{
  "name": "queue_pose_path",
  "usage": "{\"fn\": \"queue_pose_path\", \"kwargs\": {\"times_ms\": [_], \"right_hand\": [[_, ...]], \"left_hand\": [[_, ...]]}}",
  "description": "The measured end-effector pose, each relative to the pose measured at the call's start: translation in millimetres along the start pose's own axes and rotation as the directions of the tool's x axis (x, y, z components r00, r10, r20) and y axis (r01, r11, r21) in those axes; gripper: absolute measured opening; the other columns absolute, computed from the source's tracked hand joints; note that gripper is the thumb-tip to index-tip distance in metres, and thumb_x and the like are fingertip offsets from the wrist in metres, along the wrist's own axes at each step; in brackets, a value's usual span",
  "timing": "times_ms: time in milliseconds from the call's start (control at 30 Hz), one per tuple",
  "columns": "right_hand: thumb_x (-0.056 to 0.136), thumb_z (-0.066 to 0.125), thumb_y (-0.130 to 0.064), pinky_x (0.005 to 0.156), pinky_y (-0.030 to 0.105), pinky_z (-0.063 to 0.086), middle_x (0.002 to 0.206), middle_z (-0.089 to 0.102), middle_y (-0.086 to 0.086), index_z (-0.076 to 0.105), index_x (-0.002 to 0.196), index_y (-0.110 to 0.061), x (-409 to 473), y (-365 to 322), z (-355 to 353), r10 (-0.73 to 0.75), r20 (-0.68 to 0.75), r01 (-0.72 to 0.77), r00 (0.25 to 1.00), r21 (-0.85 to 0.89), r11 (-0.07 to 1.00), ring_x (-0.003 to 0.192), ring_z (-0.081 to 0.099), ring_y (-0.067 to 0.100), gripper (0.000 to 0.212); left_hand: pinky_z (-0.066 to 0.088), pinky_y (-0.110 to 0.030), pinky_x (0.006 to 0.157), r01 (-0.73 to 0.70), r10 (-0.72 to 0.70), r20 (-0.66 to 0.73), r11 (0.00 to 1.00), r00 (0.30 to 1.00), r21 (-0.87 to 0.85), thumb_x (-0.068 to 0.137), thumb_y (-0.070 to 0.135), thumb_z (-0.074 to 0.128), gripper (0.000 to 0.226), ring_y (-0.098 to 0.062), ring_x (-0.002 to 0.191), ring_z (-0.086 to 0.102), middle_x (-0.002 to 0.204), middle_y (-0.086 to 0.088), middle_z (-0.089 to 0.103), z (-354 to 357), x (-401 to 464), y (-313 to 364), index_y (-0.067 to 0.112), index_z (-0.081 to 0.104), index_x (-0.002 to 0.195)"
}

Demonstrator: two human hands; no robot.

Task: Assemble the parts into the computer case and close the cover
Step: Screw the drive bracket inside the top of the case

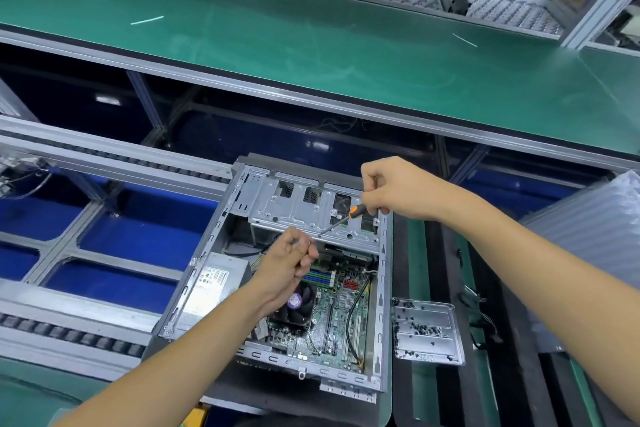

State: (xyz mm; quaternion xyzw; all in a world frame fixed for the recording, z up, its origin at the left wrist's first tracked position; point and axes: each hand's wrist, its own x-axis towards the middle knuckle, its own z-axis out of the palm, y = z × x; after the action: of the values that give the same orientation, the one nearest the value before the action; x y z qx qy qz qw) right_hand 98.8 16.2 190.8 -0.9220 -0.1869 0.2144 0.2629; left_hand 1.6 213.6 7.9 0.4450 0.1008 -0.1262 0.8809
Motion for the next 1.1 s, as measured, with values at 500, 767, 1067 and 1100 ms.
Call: {"fn": "queue_pose_path", "kwargs": {"times_ms": [500, 767, 1067, 1100], "right_hand": [[0.082, 0.067, -0.01, 0.06, 0.041, 0.044, 0.071, 0.069, 0.02, 0.048, 0.065, -0.014, 7.7, -5.5, 12.5, 0.005, 0.038, -0.008, 0.999, 0.08, 0.997, 0.061, 0.062, 0.021, 0.026], [0.081, 0.069, -0.008, 0.058, 0.037, 0.044, 0.071, 0.067, 0.02, 0.047, 0.067, -0.012, 9.2, -7.2, 6.6, 0.01, 0.046, -0.013, 0.999, 0.067, 0.998, 0.058, 0.058, 0.017, 0.027], [0.084, 0.067, -0.007, 0.059, 0.035, 0.044, 0.076, 0.068, 0.019, 0.045, 0.066, -0.013, 7.9, -7.5, 0.5, 0.009, 0.054, -0.013, 0.998, 0.067, 0.998, 0.057, 0.06, 0.012, 0.029], [0.082, 0.068, -0.007, 0.059, 0.035, 0.044, 0.074, 0.066, 0.019, 0.045, 0.066, -0.013, 7.4, -7.7, 0.0, 0.011, 0.06, -0.015, 0.998, 0.062, 0.998, 0.057, 0.059, 0.013, 0.029]], "left_hand": [[0.03, -0.012, 0.044, 0.001, 0.0, -0.021, 0.998, 1.0, 0.065, 0.092, 0.022, 0.058, 0.013, -0.004, 0.052, 0.046, 0.077, -0.005, 0.065, -0.6, 5.4, 4.9, 0.015, 0.049, 0.086], [0.03, -0.012, 0.045, 0.016, -0.016, 0.02, 1.0, 1.0, -0.01, 0.093, 0.021, 0.057, 0.01, -0.003, 0.052, 0.041, 0.075, -0.003, 0.057, 4.9, 6.0, 2.6, 0.014, 0.05, 0.089], [0.03, -0.015, 0.05, 0.046, -0.049, 0.055, 0.998, 0.997, 0.053, 0.1, 0.023, 0.052, 0.016, -0.006, 0.057, 0.036, 0.074, 0.0, 0.052, 9.8, 5.9, 3.7, 0.016, 0.047, 0.087], [0.029, -0.015, 0.05, 0.046, -0.05, 0.06, 0.997, 0.997, 0.069, 0.098, 0.025, 0.054, 0.016, -0.006, 0.056, 0.035, 0.073, 0.0, 0.052, 10.3, 5.5, 4.0, 0.016, 0.047, 0.087]]}}
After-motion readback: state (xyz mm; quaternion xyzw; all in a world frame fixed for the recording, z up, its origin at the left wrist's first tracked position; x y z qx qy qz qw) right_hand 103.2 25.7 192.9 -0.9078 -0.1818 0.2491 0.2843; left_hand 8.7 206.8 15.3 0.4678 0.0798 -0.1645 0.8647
